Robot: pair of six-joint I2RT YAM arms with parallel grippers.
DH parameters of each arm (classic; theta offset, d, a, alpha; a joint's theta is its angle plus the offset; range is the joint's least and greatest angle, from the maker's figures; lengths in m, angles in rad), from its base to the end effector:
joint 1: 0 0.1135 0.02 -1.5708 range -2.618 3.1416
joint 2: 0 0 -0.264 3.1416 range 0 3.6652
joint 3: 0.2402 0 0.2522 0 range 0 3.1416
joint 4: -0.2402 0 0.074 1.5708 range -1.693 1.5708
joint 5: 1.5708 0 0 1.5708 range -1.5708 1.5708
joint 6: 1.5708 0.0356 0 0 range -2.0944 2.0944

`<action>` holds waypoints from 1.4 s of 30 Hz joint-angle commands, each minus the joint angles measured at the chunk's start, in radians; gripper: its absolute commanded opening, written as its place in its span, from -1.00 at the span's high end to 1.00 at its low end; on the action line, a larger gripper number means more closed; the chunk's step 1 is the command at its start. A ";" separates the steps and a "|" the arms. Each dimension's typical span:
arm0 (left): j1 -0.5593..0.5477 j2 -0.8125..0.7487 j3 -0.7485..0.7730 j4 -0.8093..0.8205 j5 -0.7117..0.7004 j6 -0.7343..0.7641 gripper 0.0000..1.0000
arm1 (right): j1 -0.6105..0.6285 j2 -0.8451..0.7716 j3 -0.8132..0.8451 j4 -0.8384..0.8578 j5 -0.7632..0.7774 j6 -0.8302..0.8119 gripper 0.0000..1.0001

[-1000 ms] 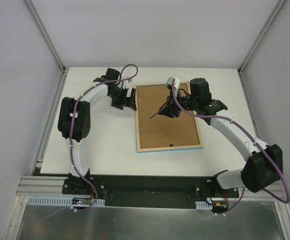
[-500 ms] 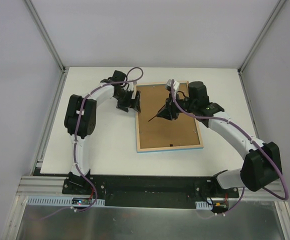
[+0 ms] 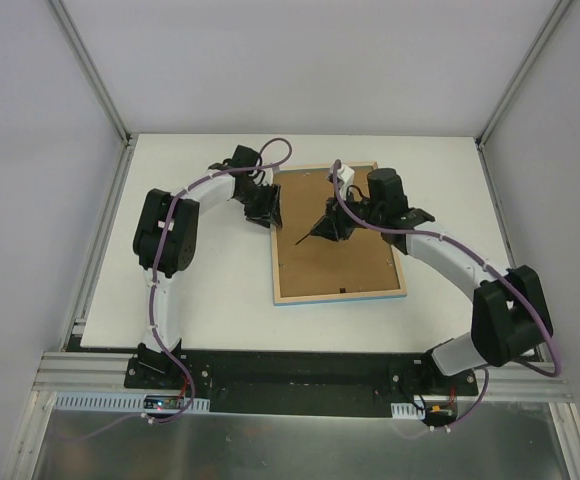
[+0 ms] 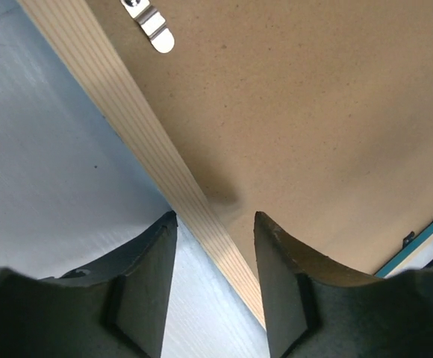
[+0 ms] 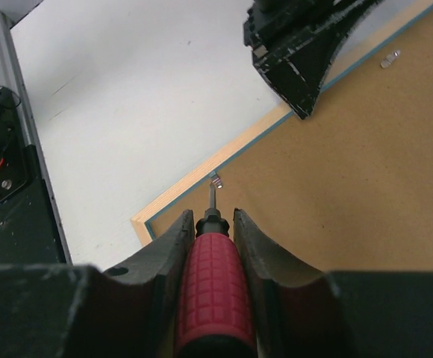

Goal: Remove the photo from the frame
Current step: Release the photo frame item from the photo frame.

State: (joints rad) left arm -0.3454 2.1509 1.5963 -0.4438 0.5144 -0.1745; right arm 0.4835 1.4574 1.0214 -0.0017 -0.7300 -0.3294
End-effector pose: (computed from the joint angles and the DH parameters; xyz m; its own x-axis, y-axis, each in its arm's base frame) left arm 0.4282 -0.1727 0.1681 -0.8737 0.1537 -0.4616 0.3999 0.7673 -0.5014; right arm 0.2799 0.1738 0.2841 -0.0701 -0.3090 -0.9485 -0.9552 0.2949 -0.0255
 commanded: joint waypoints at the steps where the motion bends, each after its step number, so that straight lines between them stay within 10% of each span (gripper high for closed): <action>1: 0.002 -0.008 -0.022 0.017 -0.023 -0.031 0.17 | 0.007 0.061 -0.026 0.164 0.082 0.130 0.99; 15: 0.026 0.017 -0.053 0.036 0.009 -0.054 0.57 | 0.024 0.149 -0.034 0.236 0.150 0.245 0.98; 42: 0.034 0.036 -0.058 0.043 0.042 -0.066 0.67 | 0.116 0.222 -0.003 0.204 0.216 0.233 0.98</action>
State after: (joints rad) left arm -0.3134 2.1548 1.5600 -0.3973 0.5514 -0.2527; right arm 0.5842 1.6733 0.9817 0.1951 -0.5297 -0.0837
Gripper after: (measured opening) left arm 0.242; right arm 0.282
